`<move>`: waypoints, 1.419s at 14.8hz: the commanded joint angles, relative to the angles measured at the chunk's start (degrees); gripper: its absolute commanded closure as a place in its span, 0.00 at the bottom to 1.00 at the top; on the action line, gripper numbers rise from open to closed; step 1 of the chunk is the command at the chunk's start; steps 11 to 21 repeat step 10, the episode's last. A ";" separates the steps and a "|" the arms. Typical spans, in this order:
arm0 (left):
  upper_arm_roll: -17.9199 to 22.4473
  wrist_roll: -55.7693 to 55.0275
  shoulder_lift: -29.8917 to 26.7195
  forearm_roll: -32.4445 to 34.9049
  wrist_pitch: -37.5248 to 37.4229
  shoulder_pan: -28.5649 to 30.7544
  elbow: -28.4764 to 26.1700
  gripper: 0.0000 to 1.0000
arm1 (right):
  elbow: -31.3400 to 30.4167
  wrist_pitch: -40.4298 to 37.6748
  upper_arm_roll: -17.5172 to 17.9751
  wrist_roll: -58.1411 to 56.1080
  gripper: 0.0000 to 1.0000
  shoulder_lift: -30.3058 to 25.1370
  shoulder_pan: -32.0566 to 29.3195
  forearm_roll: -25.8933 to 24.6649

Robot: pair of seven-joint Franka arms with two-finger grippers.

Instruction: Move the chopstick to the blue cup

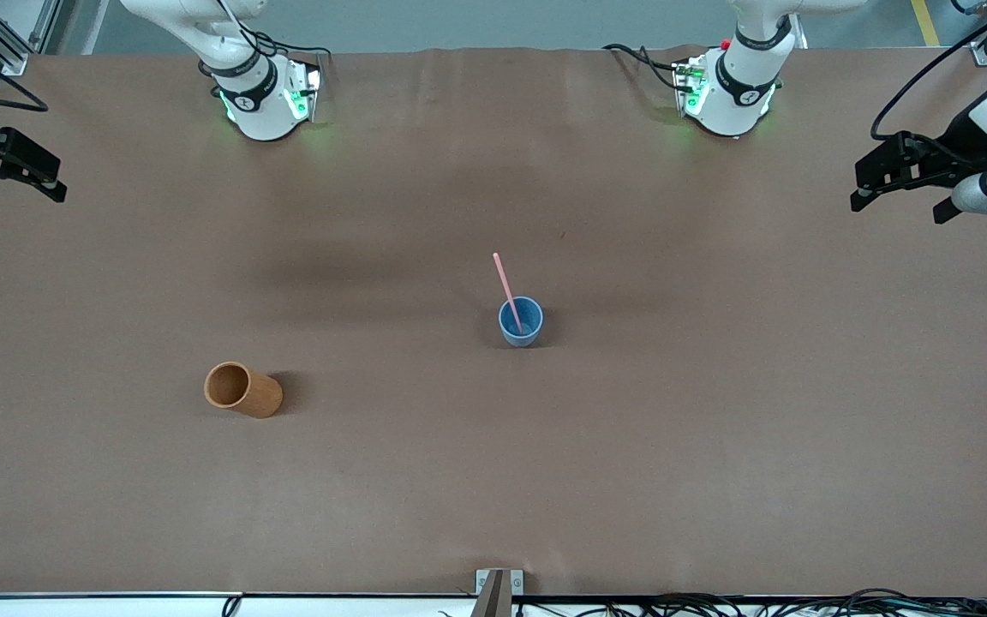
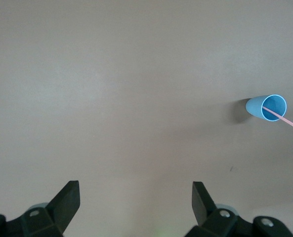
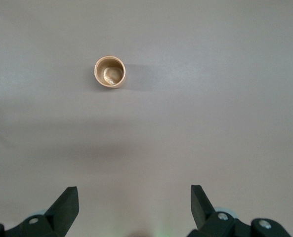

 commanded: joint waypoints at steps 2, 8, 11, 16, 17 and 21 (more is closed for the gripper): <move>-0.03 0.66 0.13 0.27 0.09 0.18 0.75 0.00 | -1.07 0.23 0.52 -1.06 0.00 -0.28 -1.01 1.62; -0.03 0.57 0.13 0.27 0.01 0.09 0.75 0.00 | -1.16 0.41 0.34 -0.18 0.00 -0.28 -1.63 4.35; -0.12 0.57 0.13 0.27 0.01 0.09 0.75 0.00 | -1.16 0.50 0.43 -0.18 0.00 -0.19 -1.63 4.44; -0.12 0.57 0.13 0.27 0.01 0.09 0.75 0.00 | -1.16 0.50 0.43 -0.18 0.00 -0.19 -1.63 4.44; -0.12 0.57 0.13 0.27 0.01 0.09 0.75 0.00 | -1.16 0.50 0.43 -0.18 0.00 -0.19 -1.63 4.44; -0.12 0.57 0.13 0.27 0.01 0.09 0.75 0.00 | -1.16 0.50 0.43 -0.18 0.00 -0.19 -1.63 4.44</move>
